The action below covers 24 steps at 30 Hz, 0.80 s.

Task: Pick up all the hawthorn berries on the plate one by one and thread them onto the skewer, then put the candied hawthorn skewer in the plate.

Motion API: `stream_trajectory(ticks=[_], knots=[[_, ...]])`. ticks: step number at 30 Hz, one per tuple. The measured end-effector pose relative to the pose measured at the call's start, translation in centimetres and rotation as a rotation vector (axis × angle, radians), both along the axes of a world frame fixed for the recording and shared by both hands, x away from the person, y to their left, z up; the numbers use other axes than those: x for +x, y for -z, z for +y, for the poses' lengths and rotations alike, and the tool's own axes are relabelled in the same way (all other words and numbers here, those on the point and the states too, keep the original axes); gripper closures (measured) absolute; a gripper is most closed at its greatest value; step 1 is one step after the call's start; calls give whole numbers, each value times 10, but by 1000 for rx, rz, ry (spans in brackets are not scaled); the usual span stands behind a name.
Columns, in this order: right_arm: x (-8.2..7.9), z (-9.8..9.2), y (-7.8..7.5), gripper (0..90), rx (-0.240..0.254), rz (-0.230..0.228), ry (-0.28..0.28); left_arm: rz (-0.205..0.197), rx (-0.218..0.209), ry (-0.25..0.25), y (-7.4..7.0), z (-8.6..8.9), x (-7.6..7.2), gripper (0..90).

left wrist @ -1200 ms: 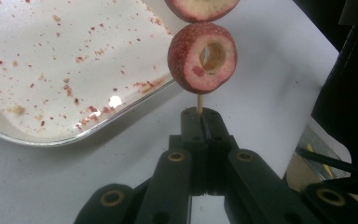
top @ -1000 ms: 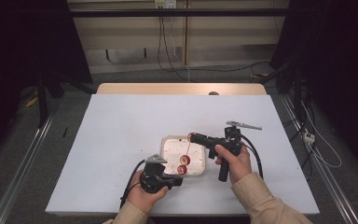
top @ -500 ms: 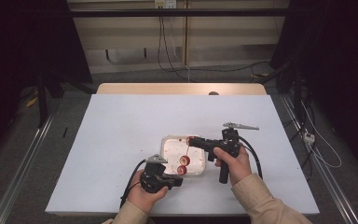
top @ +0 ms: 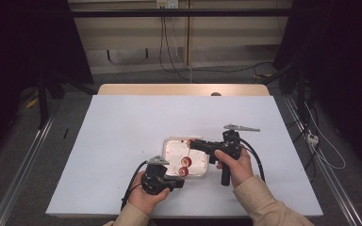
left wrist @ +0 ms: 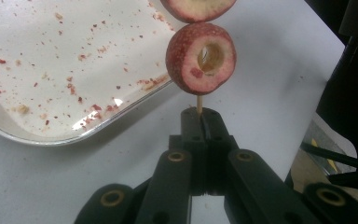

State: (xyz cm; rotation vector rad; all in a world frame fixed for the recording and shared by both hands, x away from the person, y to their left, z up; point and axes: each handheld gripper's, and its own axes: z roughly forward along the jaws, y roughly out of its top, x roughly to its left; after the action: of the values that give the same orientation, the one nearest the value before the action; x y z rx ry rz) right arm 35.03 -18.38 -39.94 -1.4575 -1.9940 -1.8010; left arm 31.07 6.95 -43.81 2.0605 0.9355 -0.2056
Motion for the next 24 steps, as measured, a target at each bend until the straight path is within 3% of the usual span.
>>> stream_trajectory(ticks=[12, 13, 15, 17, 19, 24], knots=[[-1, 2, 1, 744, -6, -16, -14, -4, -3, -6, -1, 2, 0, 900], [-1, 2, 1, 730, -2, -20, -9, -9, -7, -9, -2, 2, 0, 900], [-2, 3, 3, 608, 20, -25, 16, -16, -10, -20, -3, 2, -1, 899], [-3, 6, 5, 597, 46, -22, 16, -21, -13, -25, -3, 1, -1, 900], [-4, 10, 9, 577, 32, -16, 13, -22, -16, -17, -3, 0, -2, 900], [-6, 17, 15, 673, 13, -29, 16, -23, -19, -11, -3, -2, -2, 900]])
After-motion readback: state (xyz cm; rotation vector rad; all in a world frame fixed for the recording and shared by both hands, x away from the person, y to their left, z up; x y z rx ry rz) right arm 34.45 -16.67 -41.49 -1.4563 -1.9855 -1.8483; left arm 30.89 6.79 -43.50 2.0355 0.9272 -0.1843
